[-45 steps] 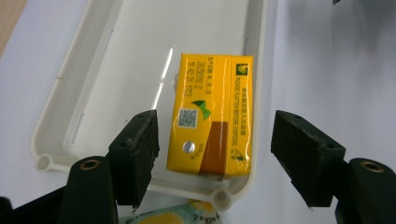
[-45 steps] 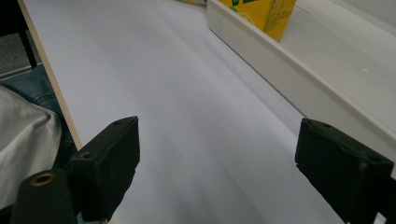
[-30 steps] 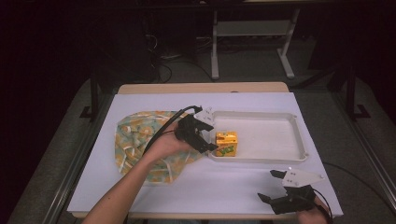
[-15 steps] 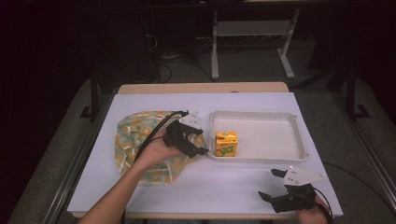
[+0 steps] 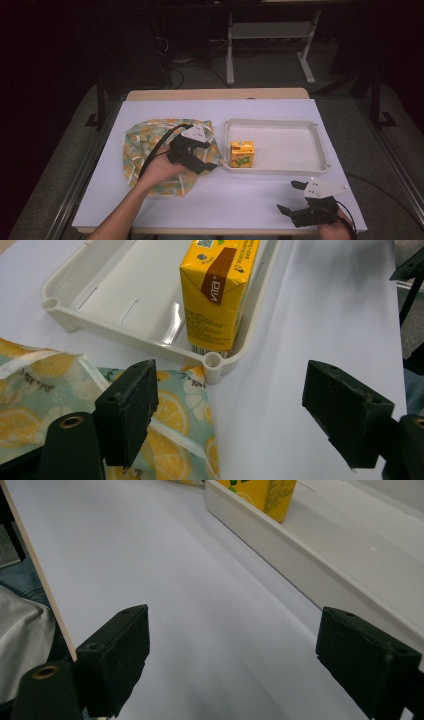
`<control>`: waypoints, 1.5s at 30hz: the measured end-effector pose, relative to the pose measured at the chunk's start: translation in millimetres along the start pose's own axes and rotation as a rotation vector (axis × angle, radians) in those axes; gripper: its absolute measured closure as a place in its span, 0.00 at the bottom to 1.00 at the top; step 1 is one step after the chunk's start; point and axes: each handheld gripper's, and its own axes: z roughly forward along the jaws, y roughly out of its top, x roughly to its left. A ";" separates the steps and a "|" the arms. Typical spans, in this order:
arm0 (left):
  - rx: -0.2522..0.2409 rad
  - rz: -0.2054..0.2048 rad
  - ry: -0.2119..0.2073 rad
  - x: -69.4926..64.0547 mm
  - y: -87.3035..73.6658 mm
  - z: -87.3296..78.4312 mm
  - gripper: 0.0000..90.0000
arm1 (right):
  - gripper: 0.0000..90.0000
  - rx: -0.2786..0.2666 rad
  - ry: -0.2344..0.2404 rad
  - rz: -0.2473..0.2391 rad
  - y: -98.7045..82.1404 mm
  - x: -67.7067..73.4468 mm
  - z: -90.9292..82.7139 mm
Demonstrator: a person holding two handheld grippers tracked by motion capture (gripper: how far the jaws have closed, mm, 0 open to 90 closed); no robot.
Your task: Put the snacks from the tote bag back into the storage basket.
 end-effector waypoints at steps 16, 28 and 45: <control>-0.031 -0.015 0.046 -8.2 -20.8 -14.1 0.24 | 0.15 -0.006 0.004 0.006 0.3 0.6 -0.9; -0.021 -0.018 0.095 -17.2 -39.2 -17.4 0.24 | 0.15 -0.007 0.004 0.004 0.1 0.3 -1.1; -0.036 -0.040 0.123 -28.7 -63.7 -22.2 0.24 | 0.15 -0.003 0.001 0.000 0.0 -0.1 -0.5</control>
